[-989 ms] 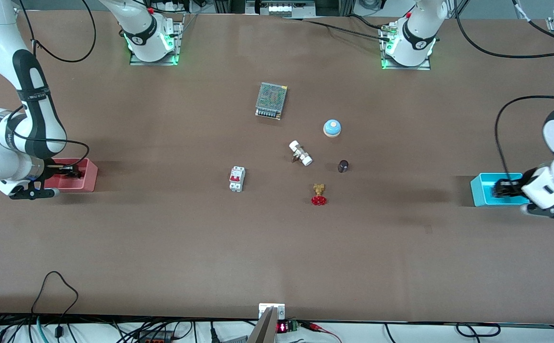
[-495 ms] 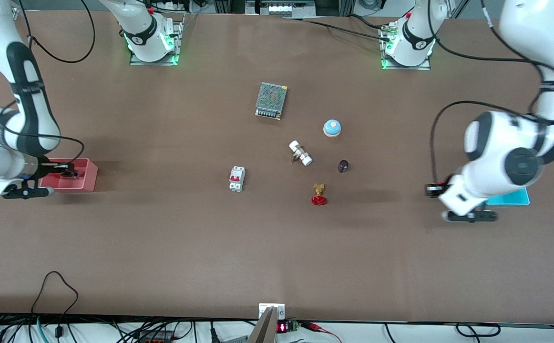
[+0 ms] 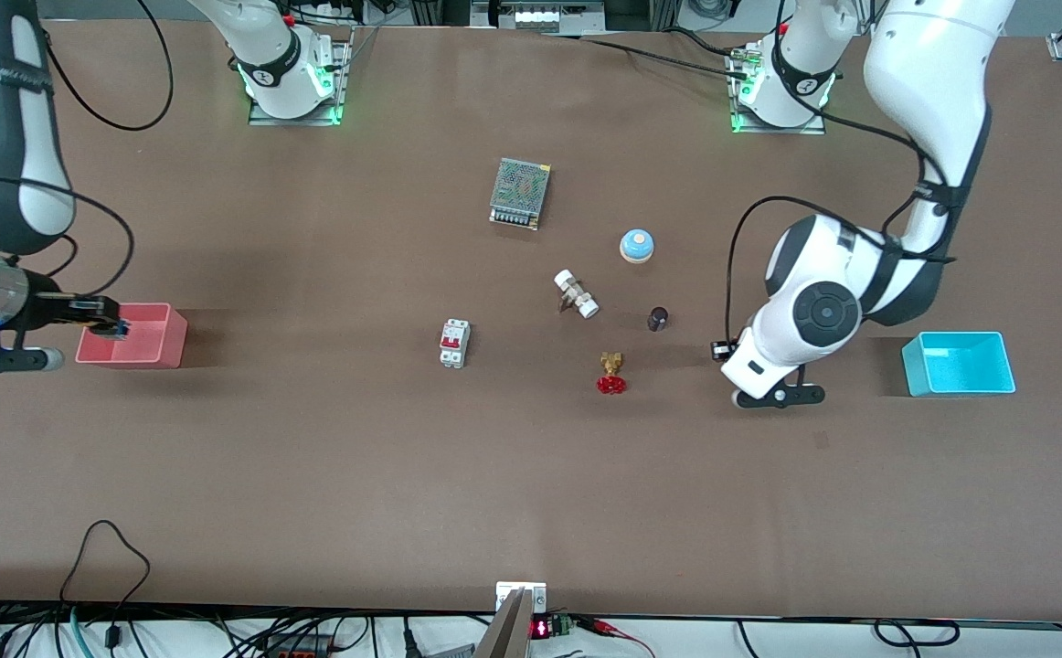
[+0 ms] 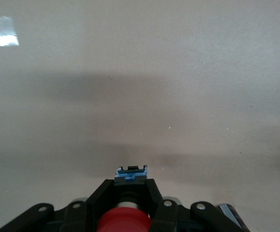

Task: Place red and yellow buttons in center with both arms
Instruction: 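Carry the yellow button with the right gripper while the left gripper carries the red button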

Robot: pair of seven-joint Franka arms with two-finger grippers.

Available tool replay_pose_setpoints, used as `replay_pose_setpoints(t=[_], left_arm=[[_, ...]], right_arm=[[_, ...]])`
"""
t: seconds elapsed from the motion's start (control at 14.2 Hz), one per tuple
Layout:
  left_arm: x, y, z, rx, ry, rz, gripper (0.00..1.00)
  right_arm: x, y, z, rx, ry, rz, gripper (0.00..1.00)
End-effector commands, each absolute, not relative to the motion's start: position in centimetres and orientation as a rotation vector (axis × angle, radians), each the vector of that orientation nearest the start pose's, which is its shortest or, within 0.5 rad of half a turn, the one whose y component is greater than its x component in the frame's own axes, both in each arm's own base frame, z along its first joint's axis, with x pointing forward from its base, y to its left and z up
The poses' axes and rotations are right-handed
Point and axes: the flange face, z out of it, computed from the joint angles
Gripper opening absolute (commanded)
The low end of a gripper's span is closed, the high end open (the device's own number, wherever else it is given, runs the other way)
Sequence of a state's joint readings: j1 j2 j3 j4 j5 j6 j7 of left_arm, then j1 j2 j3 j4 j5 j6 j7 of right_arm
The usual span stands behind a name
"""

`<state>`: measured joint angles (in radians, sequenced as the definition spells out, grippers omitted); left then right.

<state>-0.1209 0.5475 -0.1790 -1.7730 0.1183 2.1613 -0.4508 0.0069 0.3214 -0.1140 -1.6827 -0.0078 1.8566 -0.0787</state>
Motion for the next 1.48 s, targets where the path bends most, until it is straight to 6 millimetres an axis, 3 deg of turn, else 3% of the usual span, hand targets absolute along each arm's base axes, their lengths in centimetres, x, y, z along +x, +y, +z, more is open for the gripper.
replay_pose_setpoints(t=[0.0, 0.21, 0.28, 0.35, 0.42, 0.49, 0.57, 0.85, 0.99, 1.13, 1.2, 1.41], left_arm=[[60.6, -16.7, 22.9, -3.082, -0.167, 0.163, 0.26], [59.7, -16.6, 21.4, -3.096, -0.163, 0.133, 0.26], [59.5, -16.7, 21.2, -3.099, -0.16, 0.132, 0.27], [59.5, -16.6, 21.1, -3.097, -0.162, 0.134, 0.3], [59.5, -16.6, 21.1, -3.097, -0.162, 0.134, 0.48], [59.5, -16.6, 21.1, -3.097, -0.162, 0.134, 0.73], [59.5, -16.6, 21.1, -3.097, -0.162, 0.134, 0.78], [59.6, -16.5, 21.8, -3.097, -0.164, 0.124, 0.88], [59.6, -16.5, 21.7, -3.097, -0.162, 0.126, 0.89], [59.6, -16.6, 21.9, -3.097, -0.165, 0.124, 0.9], [59.7, -16.8, 22.6, -3.099, -0.179, 0.105, 0.91], [60.5, -15.9, 27.2, -3.104, -0.253, 0.003, 0.95]], right_arm=[[64.1, -0.6, 37.9, -3.12, 0.249, 0.287, 0.25], [65.0, 4.6, 35.0, -3.007, 0.468, 0.348, 0.24], [65.2, 8.2, 34.4, -3.025, 0.448, 0.358, 0.24], [65.6, 10.0, 33.9, -3.033, 0.492, 0.358, 0.24], [65.8, 11.2, 33.0, -3.033, 0.558, 0.372, 0.24], [65.8, 12.7, 31.7, -3.037, 0.595, 0.392, 0.24], [65.9, 14.0, 30.5, -3.038, 0.618, 0.394, 0.24], [66.2, 18.2, 26.9, -3.03, 0.709, 0.283, 0.24], [65.9, 20.3, 25.1, -3.03, 0.753, 0.267, 0.24], [65.7, 21.0, 23.4, -3.038, 0.748, 0.271, 0.24], [65.7, 20.9, 22.8, -3.04, 0.75, 0.274, 0.24], [65.3, 22.1, 21.9, -3.05, 0.725, 0.275, 0.24]])
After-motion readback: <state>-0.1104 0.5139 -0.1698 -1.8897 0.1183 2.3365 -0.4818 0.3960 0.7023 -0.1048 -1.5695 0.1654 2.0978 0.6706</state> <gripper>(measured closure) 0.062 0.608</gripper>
